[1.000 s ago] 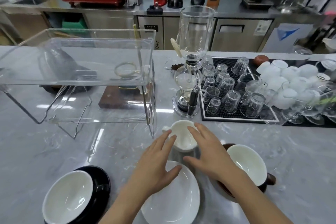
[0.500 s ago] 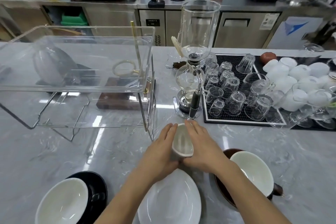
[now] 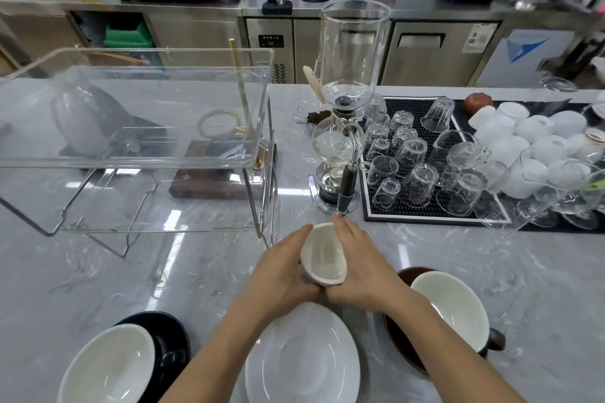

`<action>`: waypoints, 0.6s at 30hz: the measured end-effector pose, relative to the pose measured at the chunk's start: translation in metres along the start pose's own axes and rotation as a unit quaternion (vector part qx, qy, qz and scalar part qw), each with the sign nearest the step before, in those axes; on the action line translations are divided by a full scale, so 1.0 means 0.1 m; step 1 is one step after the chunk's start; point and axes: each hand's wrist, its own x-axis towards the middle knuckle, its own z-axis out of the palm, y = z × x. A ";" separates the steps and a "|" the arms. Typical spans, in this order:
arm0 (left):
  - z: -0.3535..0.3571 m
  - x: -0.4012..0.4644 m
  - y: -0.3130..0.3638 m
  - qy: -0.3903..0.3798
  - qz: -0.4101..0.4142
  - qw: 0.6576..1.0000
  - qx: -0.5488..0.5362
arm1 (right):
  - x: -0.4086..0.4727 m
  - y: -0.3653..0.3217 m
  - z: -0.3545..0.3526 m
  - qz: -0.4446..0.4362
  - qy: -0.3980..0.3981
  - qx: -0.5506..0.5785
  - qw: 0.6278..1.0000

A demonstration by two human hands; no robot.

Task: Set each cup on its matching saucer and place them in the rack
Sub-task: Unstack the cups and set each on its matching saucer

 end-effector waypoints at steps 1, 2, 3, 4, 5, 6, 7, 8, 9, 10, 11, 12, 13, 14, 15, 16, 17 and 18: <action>-0.01 -0.01 0.01 0.010 0.004 1.000 -0.010 | -0.01 -0.01 -0.01 -0.006 0.007 0.004 1.000; -0.02 -0.03 0.02 0.019 0.006 1.000 -0.020 | -0.04 -0.04 -0.02 -0.013 0.015 0.008 1.000; -0.04 -0.06 0.03 0.028 0.007 0.999 -0.026 | -0.06 -0.07 -0.03 -0.020 0.026 0.012 0.999; -0.06 -0.08 0.05 0.036 0.009 0.999 -0.028 | -0.08 -0.09 -0.04 -0.025 0.036 0.015 0.999; -0.08 -0.11 0.07 0.042 0.011 0.999 -0.027 | -0.11 -0.12 -0.05 -0.030 0.045 0.016 0.998; -0.11 -0.15 0.09 0.048 0.011 0.998 -0.024 | -0.15 -0.14 -0.06 -0.036 0.051 0.014 0.998; -0.13 -0.19 0.11 0.055 0.013 0.998 -0.025 | -0.17 -0.16 -0.06 -0.041 0.053 0.012 0.998; -0.15 -0.24 0.13 0.061 0.014 0.998 -0.029 | -0.21 -0.18 -0.08 -0.047 0.054 0.012 0.997; -0.17 -0.30 0.15 0.065 0.017 0.997 -0.036 | -0.25 -0.21 -0.08 -0.054 0.054 0.012 0.997; -0.19 -0.36 0.16 0.068 0.018 0.997 -0.043 | -0.29 -0.24 -0.09 -0.061 0.052 0.012 0.997; -0.20 -0.42 0.18 0.070 0.018 0.996 -0.050 | -0.34 -0.27 -0.08 -0.067 0.051 0.013 0.996; -0.20 -0.48 0.18 0.072 0.017 0.996 -0.055 | -0.38 -0.29 -0.08 -0.071 0.049 0.014 0.996; -0.21 -0.53 0.19 0.076 0.014 0.995 -0.055 | -0.42 -0.32 -0.06 -0.073 0.048 0.016 0.996; -0.21 -0.59 0.18 0.079 0.009 0.995 -0.052 | -0.46 -0.35 -0.04 -0.077 0.046 0.017 0.996; -0.21 -0.65 0.18 0.081 0.002 0.996 -0.048 | -0.51 -0.37 -0.02 -0.081 0.043 0.017 0.996; -0.20 -0.70 0.17 0.081 -0.004 0.996 -0.048 | -0.55 -0.39 0.00 -0.085 0.041 0.017 0.995; -0.20 -0.77 0.16 0.080 -0.012 0.995 -0.050 | -0.60 -0.41 0.02 -0.088 0.038 0.015 0.995; -0.20 -0.84 0.16 0.079 -0.019 0.995 -0.054 | -0.64 -0.44 0.03 -0.092 0.033 0.012 0.995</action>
